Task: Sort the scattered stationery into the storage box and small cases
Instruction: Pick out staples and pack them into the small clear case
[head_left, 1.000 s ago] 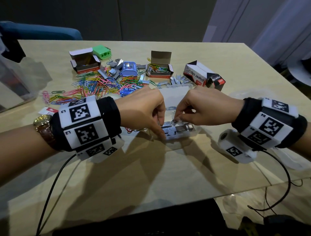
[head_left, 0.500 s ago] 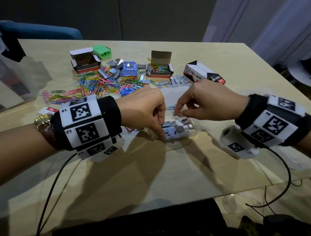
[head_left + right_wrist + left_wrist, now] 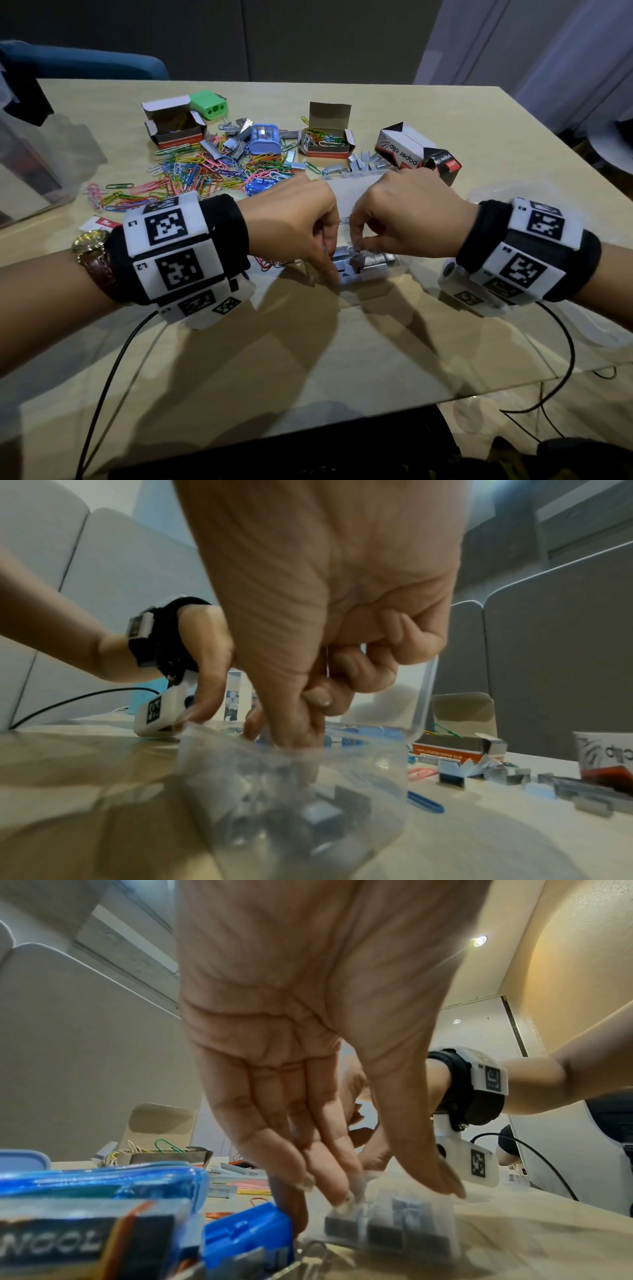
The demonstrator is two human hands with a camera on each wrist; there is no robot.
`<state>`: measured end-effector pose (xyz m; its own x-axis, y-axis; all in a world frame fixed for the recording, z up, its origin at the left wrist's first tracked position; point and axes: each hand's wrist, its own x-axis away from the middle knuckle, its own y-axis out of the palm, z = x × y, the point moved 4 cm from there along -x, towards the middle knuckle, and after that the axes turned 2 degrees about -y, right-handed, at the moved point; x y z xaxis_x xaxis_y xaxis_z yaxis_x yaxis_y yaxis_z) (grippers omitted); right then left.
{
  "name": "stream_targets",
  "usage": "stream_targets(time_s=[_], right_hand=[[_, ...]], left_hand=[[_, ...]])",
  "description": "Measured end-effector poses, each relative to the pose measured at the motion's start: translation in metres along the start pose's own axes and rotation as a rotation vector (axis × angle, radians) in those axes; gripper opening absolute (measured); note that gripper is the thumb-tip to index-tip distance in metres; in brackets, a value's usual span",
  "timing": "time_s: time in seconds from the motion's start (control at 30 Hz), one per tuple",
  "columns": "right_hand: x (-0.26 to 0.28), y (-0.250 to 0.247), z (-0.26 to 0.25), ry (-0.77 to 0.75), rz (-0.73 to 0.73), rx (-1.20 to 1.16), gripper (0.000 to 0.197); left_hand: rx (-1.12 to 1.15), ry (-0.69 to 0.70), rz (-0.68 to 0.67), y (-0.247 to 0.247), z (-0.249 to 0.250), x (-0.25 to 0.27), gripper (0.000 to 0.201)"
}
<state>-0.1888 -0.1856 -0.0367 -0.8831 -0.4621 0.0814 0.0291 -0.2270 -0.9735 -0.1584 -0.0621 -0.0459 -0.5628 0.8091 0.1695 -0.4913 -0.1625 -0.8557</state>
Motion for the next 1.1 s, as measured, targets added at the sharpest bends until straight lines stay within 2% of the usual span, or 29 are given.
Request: stream_targets(time_s=[0.17, 0.37, 0.47, 0.67, 0.8, 0.9, 1.1], right_hand=[[0.003, 0.001, -0.002, 0.004, 0.022, 0.01, 0.016], [0.006, -0.007, 0.01, 0.01, 0.028, -0.059, 0.012], [0.009, -0.013, 0.021, -0.017, -0.032, -0.065, 0.01], [0.007, 0.001, 0.015, -0.068, -0.132, 0.097, 0.018], [0.007, 0.0, 0.009, -0.094, -0.054, 0.101, 0.012], [0.008, -0.002, 0.012, -0.091, -0.014, -0.076, 0.005], [0.013, -0.009, 0.024, 0.047, 0.037, -0.546, 0.017]], left_hand=[[-0.011, 0.01, 0.014, -0.001, 0.0, 0.0, 0.032], [0.0, 0.018, 0.007, 0.0, -0.001, 0.0, 0.032], [0.005, 0.024, 0.001, -0.001, -0.002, 0.001, 0.031], [0.001, 0.033, -0.026, -0.002, -0.001, 0.0, 0.032], [0.005, 0.033, -0.022, -0.002, -0.002, 0.0, 0.031], [0.007, 0.033, -0.029, -0.001, -0.003, 0.0, 0.03], [0.013, 0.024, -0.04, -0.001, -0.004, 0.0, 0.03]])
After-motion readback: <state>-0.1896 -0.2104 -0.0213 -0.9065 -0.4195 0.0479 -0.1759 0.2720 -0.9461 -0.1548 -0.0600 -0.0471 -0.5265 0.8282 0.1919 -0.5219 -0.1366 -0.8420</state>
